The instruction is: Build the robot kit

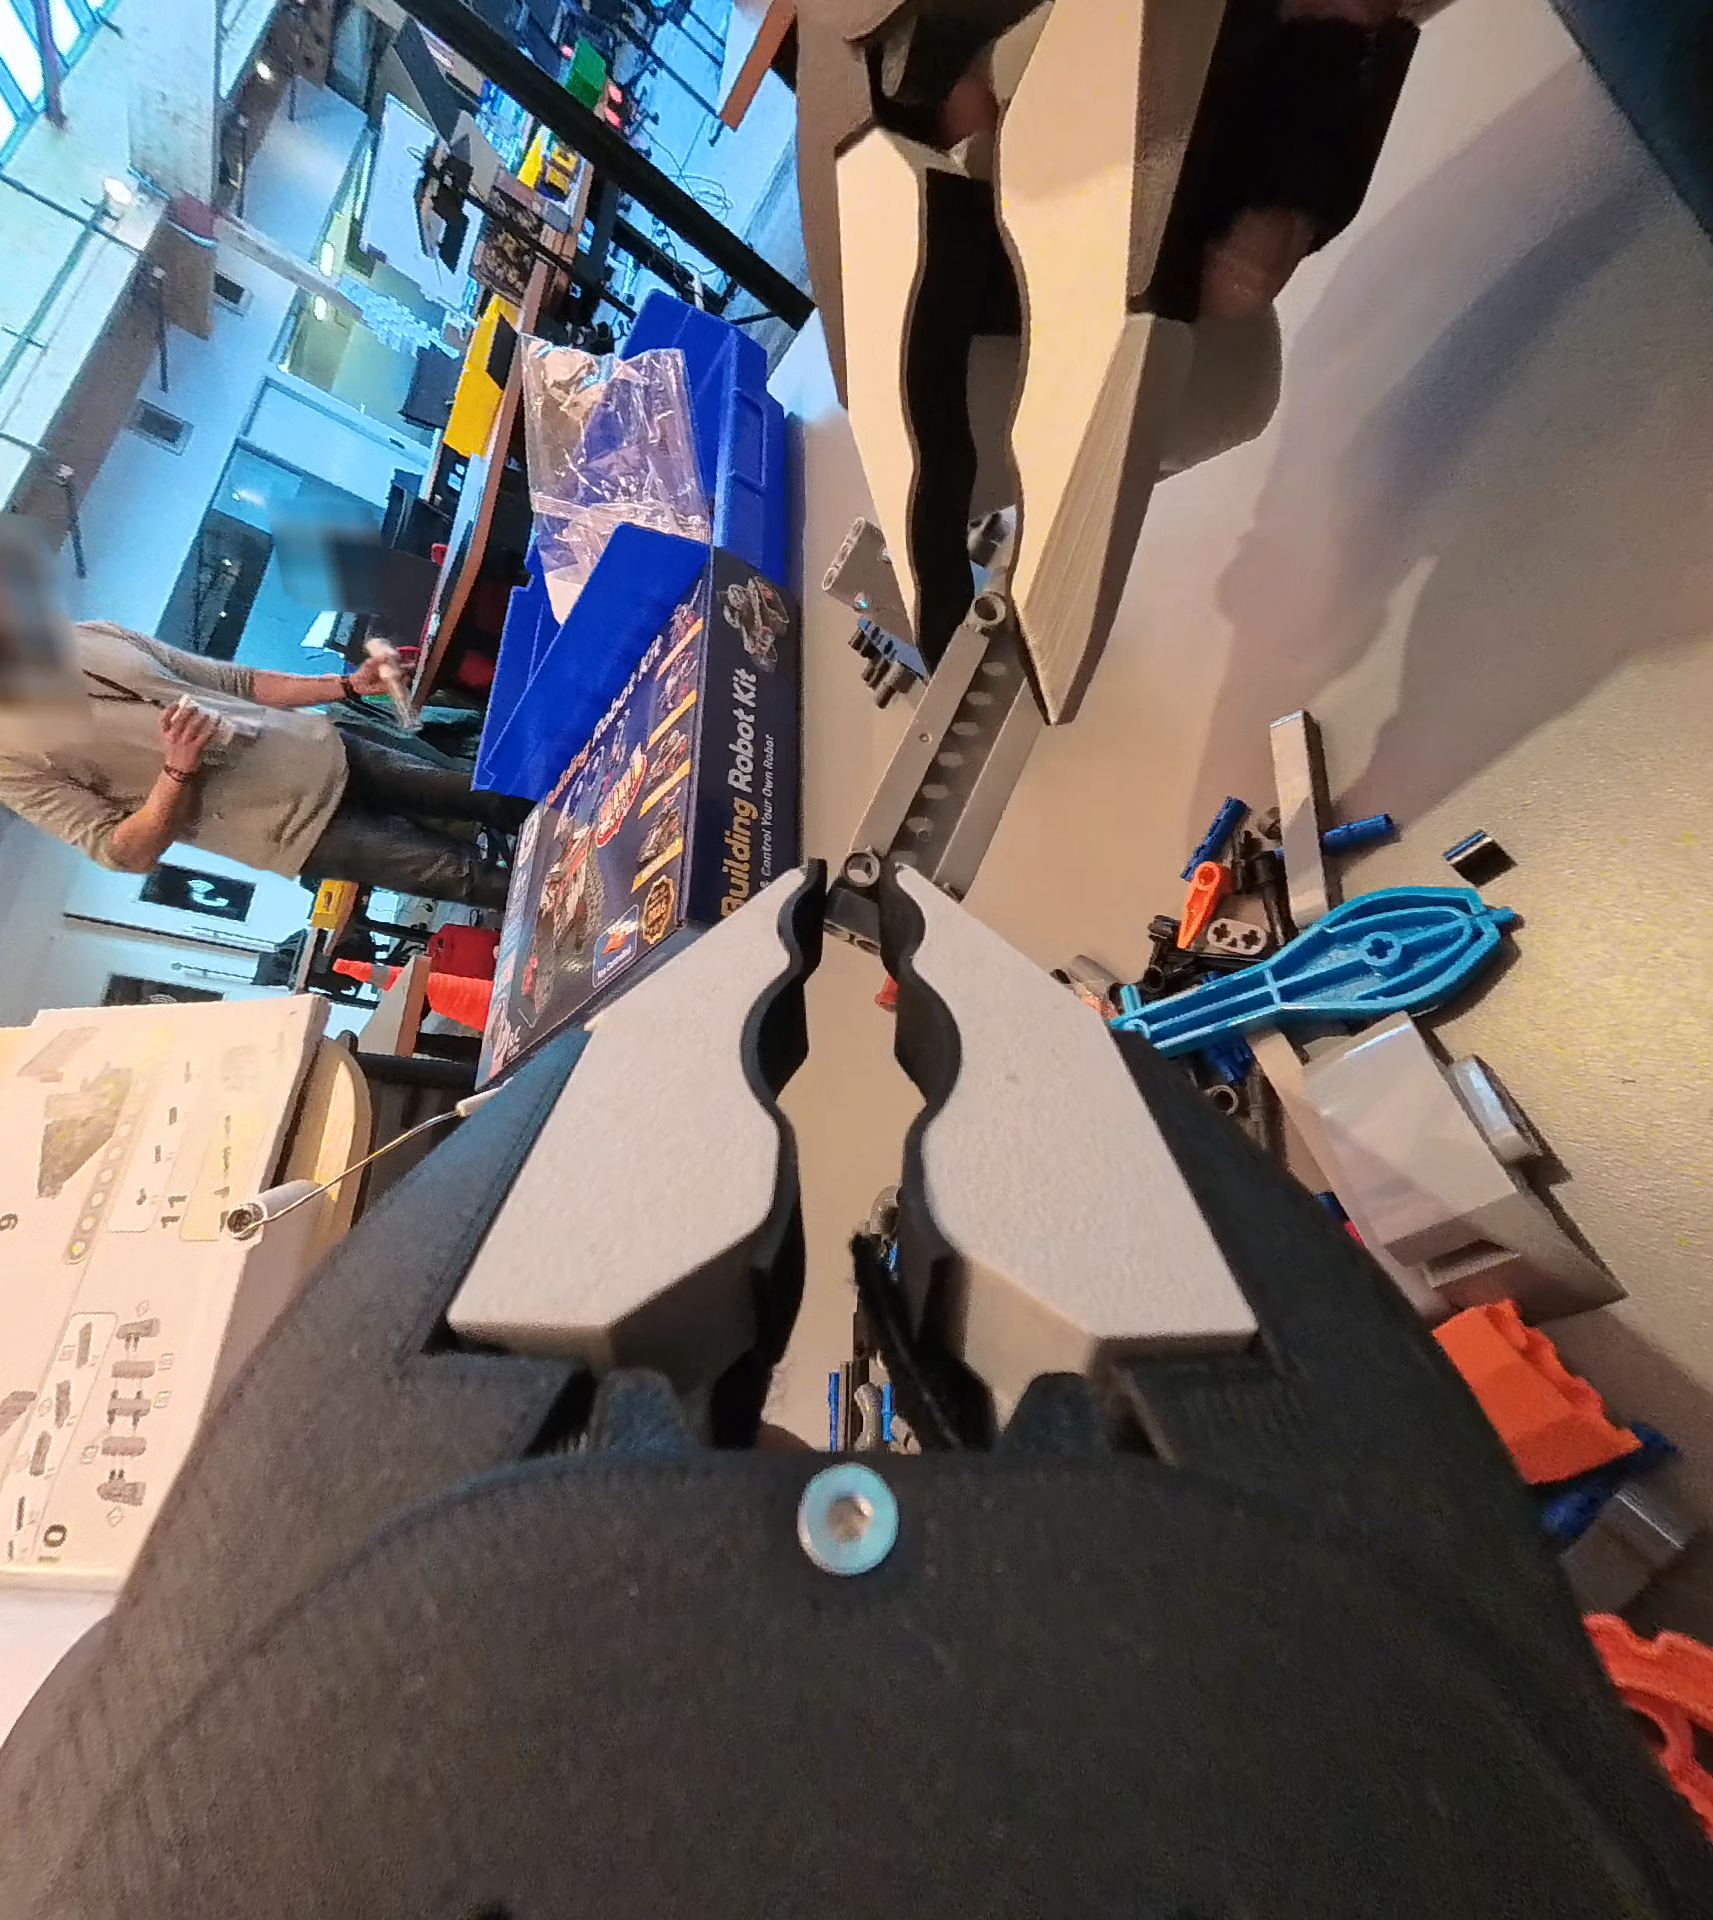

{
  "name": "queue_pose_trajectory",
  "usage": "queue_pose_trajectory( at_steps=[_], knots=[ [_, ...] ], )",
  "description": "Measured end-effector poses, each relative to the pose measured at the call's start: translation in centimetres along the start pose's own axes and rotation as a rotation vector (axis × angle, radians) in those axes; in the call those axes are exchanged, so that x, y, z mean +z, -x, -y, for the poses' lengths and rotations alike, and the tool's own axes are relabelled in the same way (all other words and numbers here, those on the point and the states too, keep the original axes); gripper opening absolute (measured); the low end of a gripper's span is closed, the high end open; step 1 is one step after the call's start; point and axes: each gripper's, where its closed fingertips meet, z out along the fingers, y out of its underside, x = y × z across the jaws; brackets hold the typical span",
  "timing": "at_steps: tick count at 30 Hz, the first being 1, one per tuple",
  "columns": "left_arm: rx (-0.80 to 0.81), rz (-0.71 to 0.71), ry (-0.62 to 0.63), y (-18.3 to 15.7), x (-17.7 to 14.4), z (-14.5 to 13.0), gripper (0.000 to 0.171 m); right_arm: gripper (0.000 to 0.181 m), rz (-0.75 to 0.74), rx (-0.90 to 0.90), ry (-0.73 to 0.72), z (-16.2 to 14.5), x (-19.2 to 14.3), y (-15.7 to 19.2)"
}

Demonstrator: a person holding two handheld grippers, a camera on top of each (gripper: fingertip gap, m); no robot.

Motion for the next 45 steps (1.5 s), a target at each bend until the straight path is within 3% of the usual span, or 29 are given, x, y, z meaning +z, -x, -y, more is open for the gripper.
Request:
queue_pose_trajectory(
  at_steps=[8,18,26,36,45],
  knots=[
    [-0.101,-0.014,-0.025,0.6,-0.4,0.1,0.020,0.022,-0.042,0.006,-0.046,0.5,-0.3,-0.8],
    [-0.275,-0.038,-0.008,1.3,-0.1,-0.9,0.034,0.021,-0.147,-0.131,-0.047,0.7,-0.5,-1.2],
    [-0.464,-0.163,-0.038,0.5,0.2,-0.8,0.017,0.020,-0.182,-0.247,-0.069,1.3,-0.6,-0.7],
    [-0.341,-0.122,-0.005,0.6,-0.1,-0.9,0.016,0.032,-0.136,-0.194,-0.076,1.0,0.0,-0.5],
    [-0.109,-0.113,0.034,-0.8,0.1,-0.1,0.016,0.013,-0.059,-0.197,-0.011,-0.3,0.9,0.7]
  ],
)
